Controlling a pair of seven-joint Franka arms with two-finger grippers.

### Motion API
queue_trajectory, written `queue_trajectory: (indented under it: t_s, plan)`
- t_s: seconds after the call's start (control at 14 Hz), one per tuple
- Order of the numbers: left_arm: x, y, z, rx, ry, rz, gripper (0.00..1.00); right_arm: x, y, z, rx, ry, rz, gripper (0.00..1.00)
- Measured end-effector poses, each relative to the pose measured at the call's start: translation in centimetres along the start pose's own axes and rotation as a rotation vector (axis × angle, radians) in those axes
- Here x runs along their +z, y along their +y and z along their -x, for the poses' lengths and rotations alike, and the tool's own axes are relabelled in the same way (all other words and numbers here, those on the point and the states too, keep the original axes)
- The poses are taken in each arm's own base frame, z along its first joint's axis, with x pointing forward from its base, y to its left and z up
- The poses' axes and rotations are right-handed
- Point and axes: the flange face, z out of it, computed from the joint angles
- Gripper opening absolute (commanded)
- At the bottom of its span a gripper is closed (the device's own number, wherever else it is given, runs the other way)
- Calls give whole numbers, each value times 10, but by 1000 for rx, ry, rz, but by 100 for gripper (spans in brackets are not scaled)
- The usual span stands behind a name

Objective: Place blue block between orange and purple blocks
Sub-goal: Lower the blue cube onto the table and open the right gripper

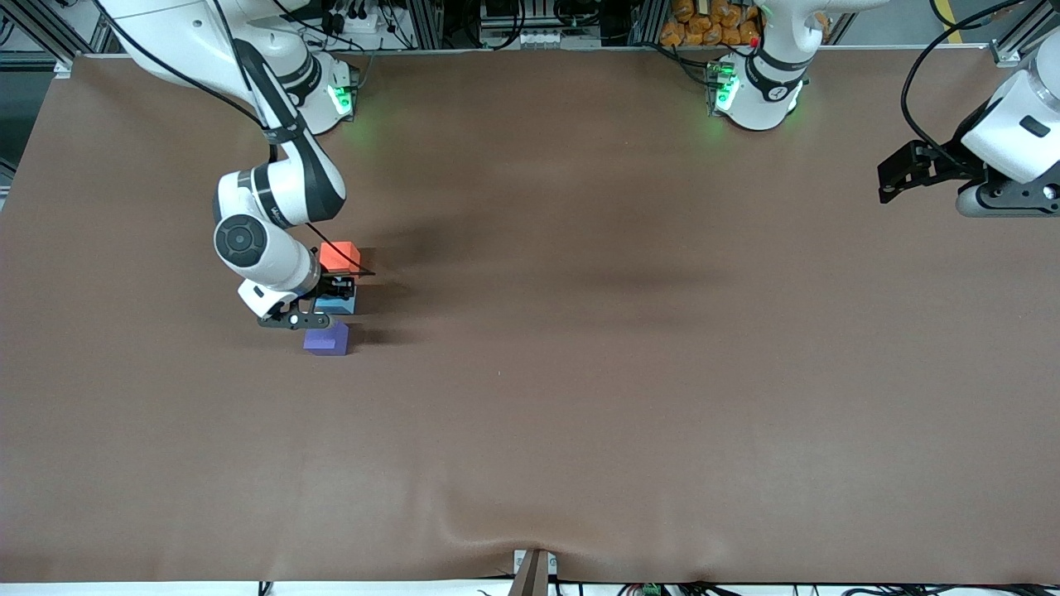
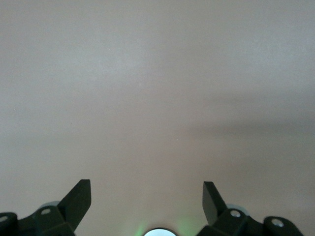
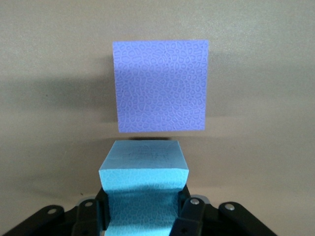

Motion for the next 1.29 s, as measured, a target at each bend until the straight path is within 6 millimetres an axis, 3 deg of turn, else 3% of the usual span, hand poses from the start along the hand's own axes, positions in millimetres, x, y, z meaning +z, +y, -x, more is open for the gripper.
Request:
queue_trajectory:
  t_s: [0.71, 0.79, 0.86, 0.93, 1.29]
  plan:
    - [0, 1, 0, 2, -2, 0, 100, 16, 6, 2, 7, 20, -6, 0]
    - [0, 1, 0, 2, -2, 0, 100, 16, 7, 2, 7, 20, -6, 4]
    - [0, 1, 0, 2, -2, 0, 100, 16, 7, 2, 7, 20, -6, 61]
    - [0, 1, 0, 2, -2, 0, 100, 16, 7, 2, 7, 20, -6, 100]
    - [0, 0, 0, 0, -2, 0, 100, 19, 15, -1, 23, 9, -5, 100]
